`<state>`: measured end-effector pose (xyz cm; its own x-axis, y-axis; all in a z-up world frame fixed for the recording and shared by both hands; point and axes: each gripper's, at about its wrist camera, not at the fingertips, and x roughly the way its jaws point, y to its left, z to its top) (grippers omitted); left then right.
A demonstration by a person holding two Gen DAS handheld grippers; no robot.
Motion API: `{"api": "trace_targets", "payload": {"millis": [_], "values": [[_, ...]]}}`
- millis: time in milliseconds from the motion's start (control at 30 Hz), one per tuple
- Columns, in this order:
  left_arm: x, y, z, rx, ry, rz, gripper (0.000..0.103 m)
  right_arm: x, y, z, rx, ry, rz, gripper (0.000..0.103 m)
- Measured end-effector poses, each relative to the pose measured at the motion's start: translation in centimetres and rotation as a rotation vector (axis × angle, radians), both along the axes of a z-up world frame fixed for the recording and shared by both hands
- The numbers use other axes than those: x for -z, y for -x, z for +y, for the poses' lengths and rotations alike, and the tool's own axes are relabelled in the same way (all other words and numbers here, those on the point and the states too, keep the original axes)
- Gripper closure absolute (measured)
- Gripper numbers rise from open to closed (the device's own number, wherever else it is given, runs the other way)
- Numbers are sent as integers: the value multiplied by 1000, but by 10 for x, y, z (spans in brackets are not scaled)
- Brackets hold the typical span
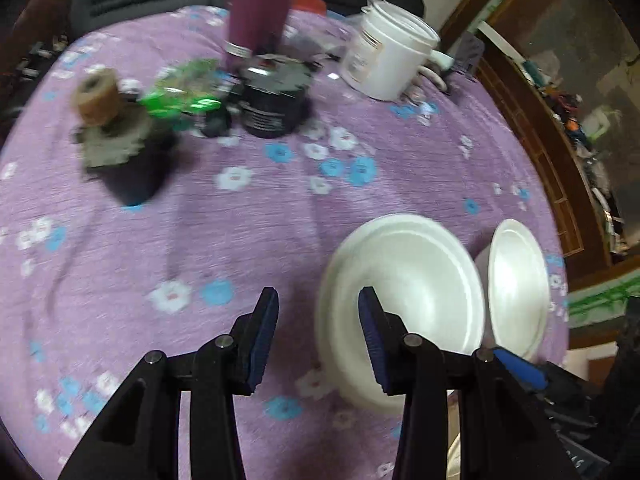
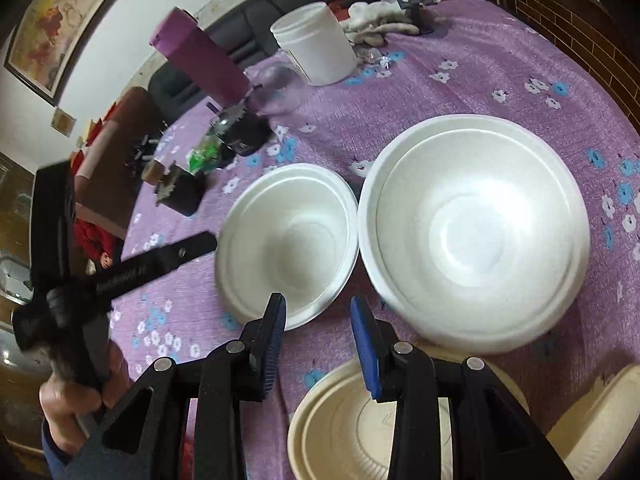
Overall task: Organize plates and bowls
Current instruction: 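Grasp the white foam plate rim with the left tool, then carry the white foam plate with the left tool toward the red plate stack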
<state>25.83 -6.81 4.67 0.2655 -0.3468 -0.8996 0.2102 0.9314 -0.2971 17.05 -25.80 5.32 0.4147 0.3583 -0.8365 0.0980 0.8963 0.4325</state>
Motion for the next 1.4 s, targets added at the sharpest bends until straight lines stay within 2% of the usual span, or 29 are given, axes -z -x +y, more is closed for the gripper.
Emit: {"api": "trace_targets", "payload": {"millis": [67,100,133,233,267,300,367,533,700,867,1033,1100,1200,1300,1400], "values": [[7,-6,-7,-2,-29,1,67,3,-6,0,7,4,7,67],[11,-8,-10,-5,-37,8,83,6,-9,1,8,10,13,67],[15,-8,-12,-3,-37,21,88,9,-13,1,12,10,21,67],[15,2,-14,4,-39,11,91,13,-16,3,7,-6,28,67],[12,5,-13,8,-47,0,91,11,-15,6,0,13,16,68],[7,11,-12,12,-63,-18,91,8,-13,8,-3,28,3,75],[-5,24,-5,16,-61,-38,91,3,-8,10,-6,31,-17,80],[-31,71,16,27,-61,-86,91,-13,22,15,-37,-22,-61,82],[-48,148,39,39,-68,-132,90,-32,77,31,-116,-44,-118,82],[-38,230,55,67,-62,-115,87,-38,146,44,-215,-54,-147,82],[-15,291,58,77,-72,-115,86,-20,210,50,-294,-47,-129,82],[-4,304,56,84,-73,-121,84,-9,228,54,-313,-29,-122,82],[3,311,52,71,-113,-178,84,1,239,54,-296,29,-147,82],[6,310,48,63,-138,-222,84,-1,241,51,-264,94,-196,81],[10,305,47,50,-127,-228,84,-2,241,49,-240,134,-228,79]]}}
